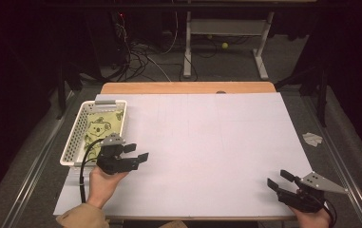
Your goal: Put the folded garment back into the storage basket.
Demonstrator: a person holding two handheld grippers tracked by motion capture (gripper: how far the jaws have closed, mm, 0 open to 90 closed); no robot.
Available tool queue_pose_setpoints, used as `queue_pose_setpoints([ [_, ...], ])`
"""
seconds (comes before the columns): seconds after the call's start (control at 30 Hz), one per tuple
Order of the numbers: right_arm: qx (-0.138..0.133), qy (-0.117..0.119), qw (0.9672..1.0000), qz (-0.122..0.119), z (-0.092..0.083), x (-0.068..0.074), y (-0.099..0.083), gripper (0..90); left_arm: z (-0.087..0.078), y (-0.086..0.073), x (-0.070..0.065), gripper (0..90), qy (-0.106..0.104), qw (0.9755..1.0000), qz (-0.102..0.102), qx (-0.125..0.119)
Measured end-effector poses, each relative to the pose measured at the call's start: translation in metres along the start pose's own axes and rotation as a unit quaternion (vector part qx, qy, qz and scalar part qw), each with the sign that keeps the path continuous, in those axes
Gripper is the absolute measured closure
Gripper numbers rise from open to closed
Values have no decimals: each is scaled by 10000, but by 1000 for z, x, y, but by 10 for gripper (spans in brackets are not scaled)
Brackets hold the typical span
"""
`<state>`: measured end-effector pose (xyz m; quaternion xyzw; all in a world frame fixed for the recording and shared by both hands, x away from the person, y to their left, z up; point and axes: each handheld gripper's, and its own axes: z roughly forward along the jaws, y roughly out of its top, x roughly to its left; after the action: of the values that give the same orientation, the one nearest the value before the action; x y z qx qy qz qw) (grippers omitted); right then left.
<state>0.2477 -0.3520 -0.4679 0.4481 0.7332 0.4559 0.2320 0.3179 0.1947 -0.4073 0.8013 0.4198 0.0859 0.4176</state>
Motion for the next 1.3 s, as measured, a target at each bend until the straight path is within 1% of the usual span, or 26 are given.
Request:
queue_pose_setpoints([
  [0.27,1,5,10000,10,0,0,0,359,3,-5,-1,332,1,10000,-10,79],
  [0.4,-20,19,10000,35,1,-1,0,356,3,-11,-2,333,-40,10000,-54,54],
  [0.43,-39,46,10000,35,1,0,1,355,3,-15,-1,334,-8,9999,-87,55],
  [0.5,-46,67,10000,30,1,0,1,354,3,-18,-1,333,38,9999,-85,50],
  [0.6,-43,76,10000,21,2,0,1,354,2,-20,-2,332,20,10000,-96,-1],
  [0.7,-32,72,10000,18,2,0,1,354,2,-21,-3,332,0,10000,-61,28],
  [0.77,-43,69,10000,19,1,0,1,354,2,-22,-4,332,-19,10000,-40,-1],
  [0.87,-29,72,10000,18,2,0,1,354,0,-26,-6,334,-109,9999,15,-39],
  [0.9,-25,72,10000,7,2,0,1,354,0,-28,-7,334,-106,9999,8,-76],
  [1.03,-37,76,10000,1,1,0,1,354,-2,-32,-7,335,-49,10000,31,-68],
  [1.13,-45,73,10000,14,1,0,1,354,-5,-35,-7,334,-27,9999,7,-120],
  [1.27,-33,67,10000,-6,1,0,1,355,-7,-40,-7,332,-29,9998,48,-174],
  [1.3,-30,61,10000,8,1,0,1,354,-8,-42,-7,332,-45,9998,109,-158],
])
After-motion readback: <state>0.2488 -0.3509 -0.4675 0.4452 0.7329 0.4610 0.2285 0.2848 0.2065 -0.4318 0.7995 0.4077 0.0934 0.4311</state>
